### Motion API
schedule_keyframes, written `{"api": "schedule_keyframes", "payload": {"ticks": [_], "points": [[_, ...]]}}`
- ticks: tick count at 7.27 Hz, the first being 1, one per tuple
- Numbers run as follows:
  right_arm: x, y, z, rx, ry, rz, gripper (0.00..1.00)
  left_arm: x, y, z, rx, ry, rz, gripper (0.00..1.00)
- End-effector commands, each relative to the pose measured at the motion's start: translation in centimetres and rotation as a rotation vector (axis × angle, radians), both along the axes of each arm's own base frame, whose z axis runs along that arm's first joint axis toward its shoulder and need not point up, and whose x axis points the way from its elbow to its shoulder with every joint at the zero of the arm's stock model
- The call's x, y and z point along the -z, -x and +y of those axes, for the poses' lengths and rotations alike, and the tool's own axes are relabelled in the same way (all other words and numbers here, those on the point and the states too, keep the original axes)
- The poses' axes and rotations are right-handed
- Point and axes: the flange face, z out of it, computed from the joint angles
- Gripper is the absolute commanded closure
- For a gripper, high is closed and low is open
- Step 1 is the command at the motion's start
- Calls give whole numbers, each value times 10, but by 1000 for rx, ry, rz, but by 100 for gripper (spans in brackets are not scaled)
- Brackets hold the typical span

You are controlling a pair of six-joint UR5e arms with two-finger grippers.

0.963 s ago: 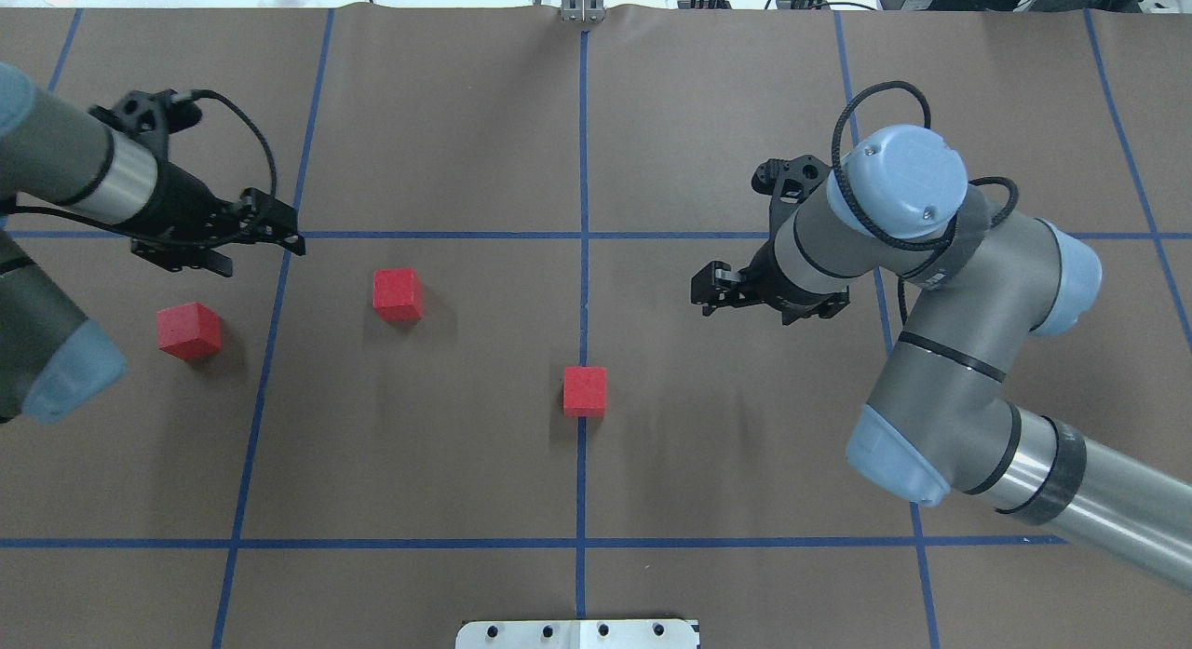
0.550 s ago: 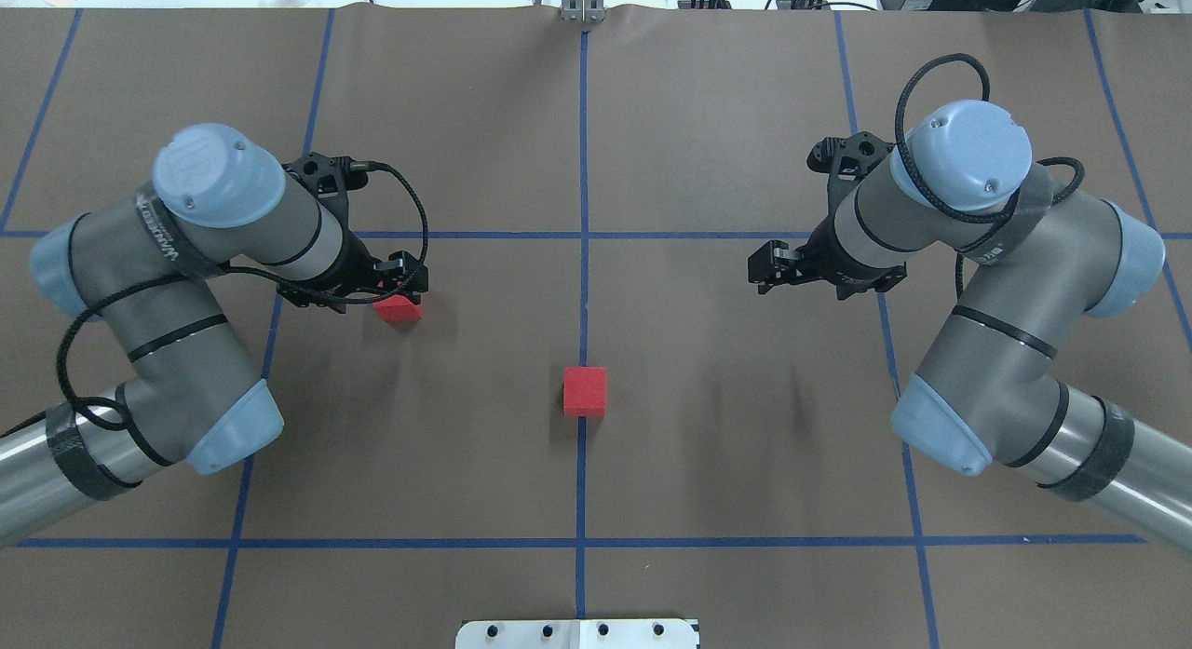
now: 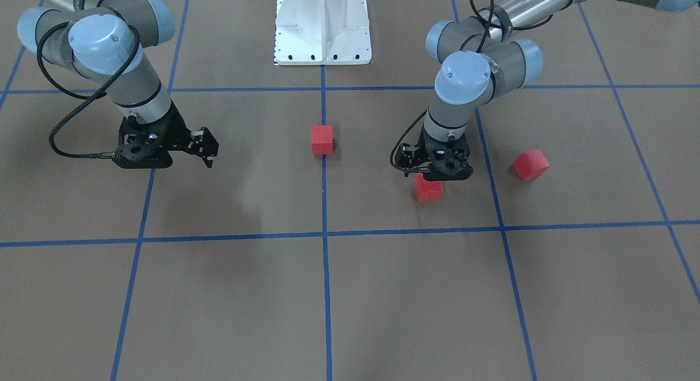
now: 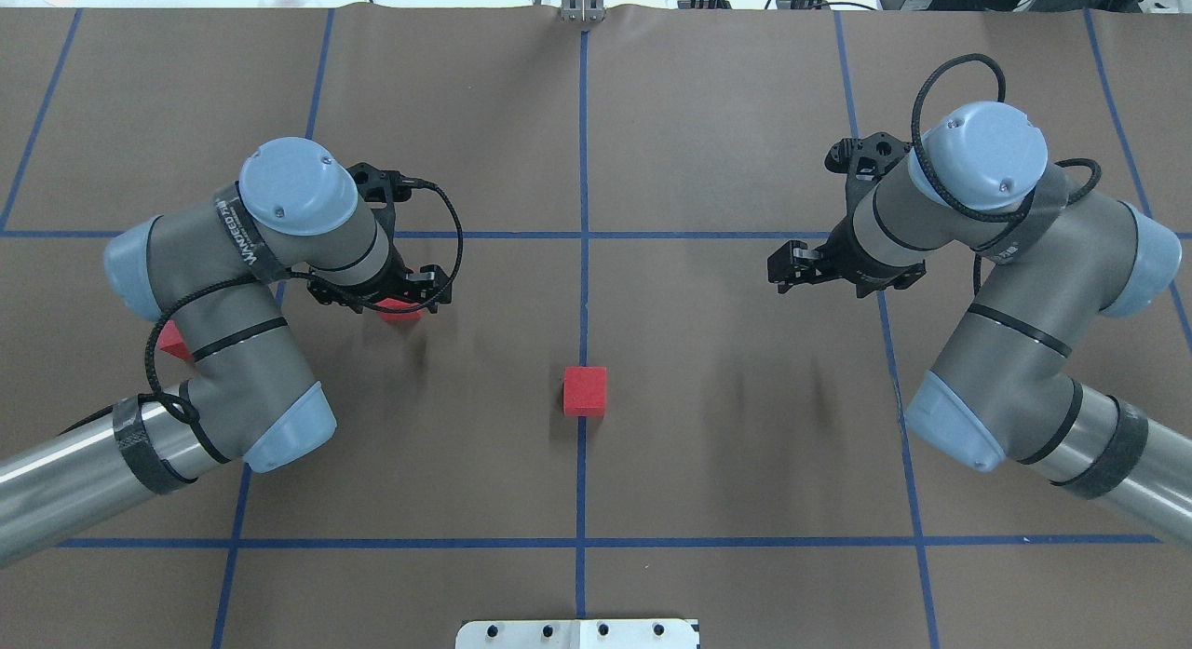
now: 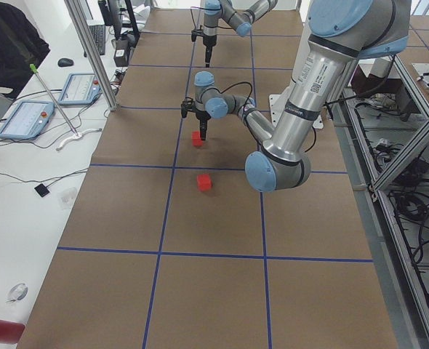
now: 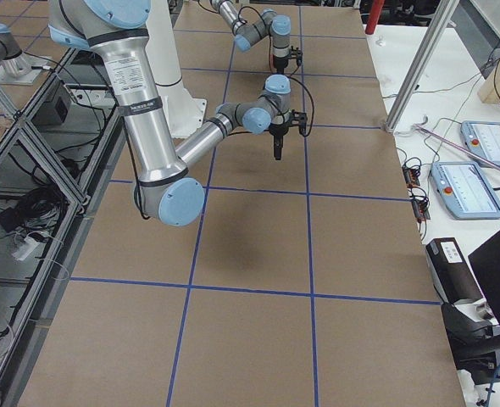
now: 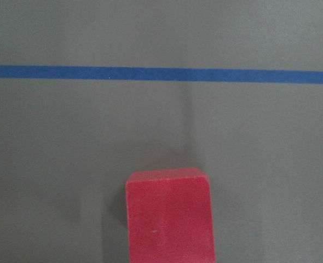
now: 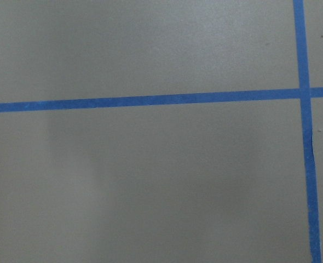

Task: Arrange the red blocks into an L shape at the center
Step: 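Grasp the red cube nearer center with the left gripper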

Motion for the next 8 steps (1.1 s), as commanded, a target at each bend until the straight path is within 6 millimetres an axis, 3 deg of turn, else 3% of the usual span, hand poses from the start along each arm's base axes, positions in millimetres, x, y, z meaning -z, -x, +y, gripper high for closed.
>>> {"api": "schedule_keyframes", "payload": {"ticks": [1, 2, 5, 6, 7, 8], "points": [[-2, 2, 0, 1, 3, 3, 0, -3, -14, -11, -2, 2, -19, 4], [-3, 1, 0, -3, 5, 5, 0, -4, -14, -12, -21, -16, -24, 8], [-3, 1, -1, -3, 6, 6, 0, -6, -9, -19, -7, -24, -32, 53], [-3, 2, 0, -1, 5, 5, 0, -2, -8, -22, -1, -26, -28, 87], [-3, 2, 0, -1, 6, 6, 0, 13, -10, -25, 8, -33, -12, 100], [-4, 1, -1, -4, 6, 8, 0, 35, -12, -30, 46, -16, 12, 100]]}}
